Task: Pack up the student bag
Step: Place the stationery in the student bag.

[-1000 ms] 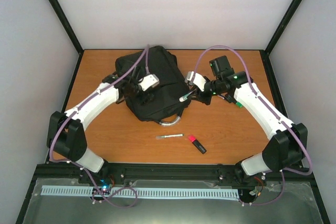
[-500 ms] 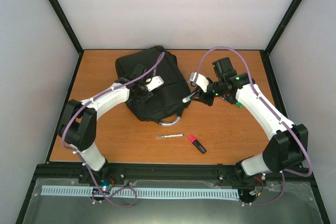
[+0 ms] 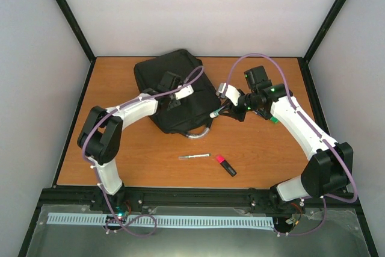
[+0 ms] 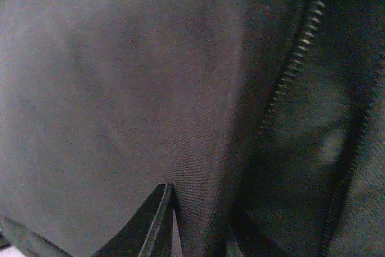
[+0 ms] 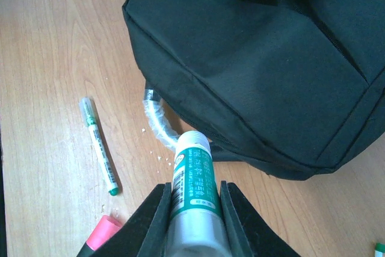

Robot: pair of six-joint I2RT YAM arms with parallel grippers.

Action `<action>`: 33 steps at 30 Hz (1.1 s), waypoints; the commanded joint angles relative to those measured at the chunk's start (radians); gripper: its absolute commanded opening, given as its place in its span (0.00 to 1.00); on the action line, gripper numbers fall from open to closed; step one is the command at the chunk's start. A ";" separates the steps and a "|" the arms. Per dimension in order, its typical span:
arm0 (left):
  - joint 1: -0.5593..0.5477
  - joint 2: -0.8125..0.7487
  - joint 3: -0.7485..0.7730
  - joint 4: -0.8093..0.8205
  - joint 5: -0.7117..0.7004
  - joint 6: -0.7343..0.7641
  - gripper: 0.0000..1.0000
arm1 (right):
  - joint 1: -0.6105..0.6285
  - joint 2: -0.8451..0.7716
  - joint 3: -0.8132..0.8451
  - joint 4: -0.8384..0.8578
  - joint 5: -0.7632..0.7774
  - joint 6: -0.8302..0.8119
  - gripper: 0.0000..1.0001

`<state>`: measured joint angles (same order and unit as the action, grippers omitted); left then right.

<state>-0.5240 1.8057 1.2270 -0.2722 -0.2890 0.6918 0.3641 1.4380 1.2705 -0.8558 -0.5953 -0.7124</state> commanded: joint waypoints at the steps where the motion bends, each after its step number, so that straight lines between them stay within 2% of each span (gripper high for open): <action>1: 0.002 -0.003 0.134 0.003 -0.017 0.006 0.13 | -0.008 -0.012 -0.003 0.017 -0.019 0.010 0.11; 5: 0.010 -0.017 0.238 -0.125 0.085 -0.062 0.01 | -0.008 -0.006 0.002 0.026 -0.015 0.016 0.10; 10: 0.020 -0.023 0.345 -0.336 0.282 -0.134 0.01 | -0.008 -0.004 0.025 0.062 0.026 0.025 0.05; 18: 0.075 0.022 0.486 -0.541 0.471 -0.249 0.01 | 0.033 -0.052 0.045 0.192 0.125 -0.075 0.03; 22: 0.108 0.042 0.514 -0.590 0.589 -0.277 0.01 | 0.099 -0.067 0.037 0.272 0.183 -0.150 0.03; 25: 0.110 0.047 0.514 -0.605 0.624 -0.286 0.01 | 0.166 -0.054 0.030 0.317 0.234 -0.196 0.03; 33: 0.111 0.060 0.509 -0.615 0.632 -0.303 0.01 | 0.270 0.016 -0.076 0.472 0.372 -0.275 0.03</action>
<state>-0.4107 1.8763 1.6794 -0.8749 0.2607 0.4324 0.6022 1.4006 1.2545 -0.4950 -0.3279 -0.9283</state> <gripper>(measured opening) 0.063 0.216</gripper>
